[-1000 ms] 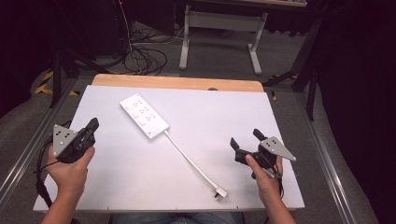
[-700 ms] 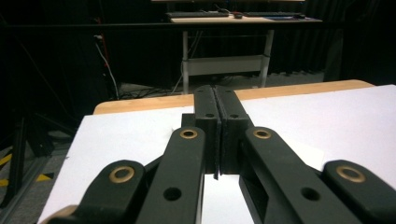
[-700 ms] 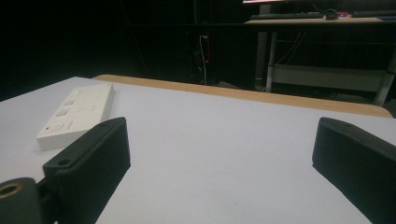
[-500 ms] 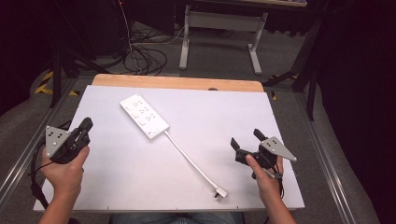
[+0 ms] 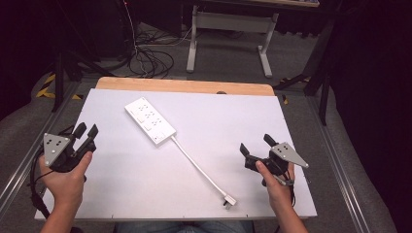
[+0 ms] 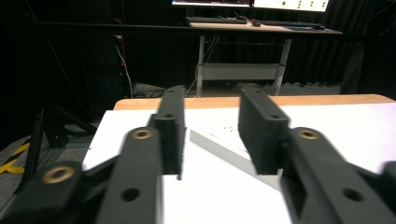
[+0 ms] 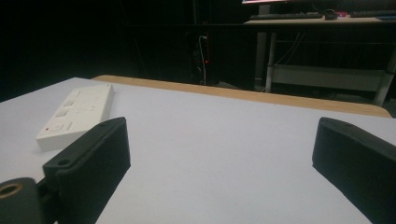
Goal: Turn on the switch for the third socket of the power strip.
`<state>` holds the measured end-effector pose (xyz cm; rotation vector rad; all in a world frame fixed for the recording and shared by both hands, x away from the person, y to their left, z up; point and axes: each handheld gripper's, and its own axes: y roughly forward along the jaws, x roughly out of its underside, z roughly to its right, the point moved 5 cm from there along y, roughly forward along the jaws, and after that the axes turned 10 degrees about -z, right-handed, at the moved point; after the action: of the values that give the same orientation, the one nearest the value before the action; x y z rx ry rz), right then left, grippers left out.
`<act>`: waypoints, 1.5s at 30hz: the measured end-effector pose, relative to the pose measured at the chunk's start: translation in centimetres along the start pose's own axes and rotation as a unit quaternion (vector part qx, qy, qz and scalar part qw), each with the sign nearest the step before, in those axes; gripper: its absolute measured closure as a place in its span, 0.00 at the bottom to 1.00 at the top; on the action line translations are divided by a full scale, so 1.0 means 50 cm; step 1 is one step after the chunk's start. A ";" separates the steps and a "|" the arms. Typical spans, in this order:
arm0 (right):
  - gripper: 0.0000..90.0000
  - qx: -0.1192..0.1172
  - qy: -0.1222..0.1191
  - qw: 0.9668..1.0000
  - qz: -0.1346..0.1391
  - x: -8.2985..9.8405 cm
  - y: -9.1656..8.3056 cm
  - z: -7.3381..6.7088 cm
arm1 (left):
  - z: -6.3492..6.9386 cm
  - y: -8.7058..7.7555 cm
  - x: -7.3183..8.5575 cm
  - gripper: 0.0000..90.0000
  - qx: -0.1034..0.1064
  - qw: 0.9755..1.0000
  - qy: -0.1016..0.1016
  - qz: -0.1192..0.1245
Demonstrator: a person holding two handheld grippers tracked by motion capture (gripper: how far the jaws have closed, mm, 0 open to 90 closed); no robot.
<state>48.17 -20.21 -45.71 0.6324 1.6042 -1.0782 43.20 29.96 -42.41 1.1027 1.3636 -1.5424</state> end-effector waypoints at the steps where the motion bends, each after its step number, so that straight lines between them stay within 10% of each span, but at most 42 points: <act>1: 0.05 0.000 0.001 1.000 0.000 0.000 0.000 0.000 | 0.000 -0.001 0.000 0.63 -0.001 1.000 0.001 0.001; 45: 0.03 0.000 -0.001 1.000 0.000 0.000 0.000 0.000 | 0.001 0.001 0.012 0.06 0.025 0.999 0.018 -0.007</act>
<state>48.20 -20.22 -45.71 0.6314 1.6024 -1.0794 43.05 29.87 -42.98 1.1591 1.3656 -1.5817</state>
